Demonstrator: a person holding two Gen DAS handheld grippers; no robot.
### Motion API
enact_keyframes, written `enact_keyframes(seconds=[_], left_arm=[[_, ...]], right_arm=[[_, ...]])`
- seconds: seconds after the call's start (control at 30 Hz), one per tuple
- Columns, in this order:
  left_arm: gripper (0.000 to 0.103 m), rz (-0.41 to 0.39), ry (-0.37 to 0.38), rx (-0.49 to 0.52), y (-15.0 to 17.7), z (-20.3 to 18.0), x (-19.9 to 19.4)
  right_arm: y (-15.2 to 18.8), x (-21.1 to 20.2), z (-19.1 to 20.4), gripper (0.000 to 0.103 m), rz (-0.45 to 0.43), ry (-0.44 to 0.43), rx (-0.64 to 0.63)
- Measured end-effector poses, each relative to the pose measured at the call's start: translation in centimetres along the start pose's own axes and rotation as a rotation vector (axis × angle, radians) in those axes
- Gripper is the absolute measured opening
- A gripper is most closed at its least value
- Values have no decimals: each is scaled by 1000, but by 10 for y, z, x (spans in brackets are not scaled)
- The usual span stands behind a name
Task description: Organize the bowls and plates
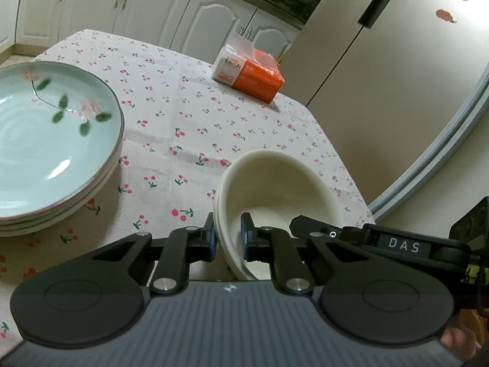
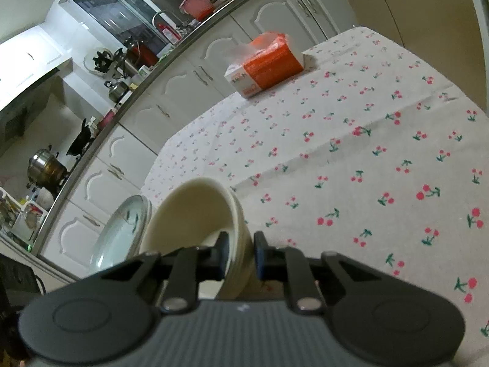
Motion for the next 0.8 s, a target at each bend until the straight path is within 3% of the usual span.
enact_keyframes(seconds=[0.33,0.8], left_arm=[[12,-64,-7,-38,-13,15,-40],[12,-186,-143,-110,-37,80,-103]], right_arm=[[-6,-3,37,14,14,-56,-23],[-3,51,126,14,126,-184,-122]])
Point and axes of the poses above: each gripper's, at about its wrist camera, not at the fingertips, and x roughly the way its jaws point, z to its left, y to its underside, the point moved 5 cm from there along x, roughly the way its jaws point, and after that the axes turned 8 degrees about x, right-handed, at the moved point
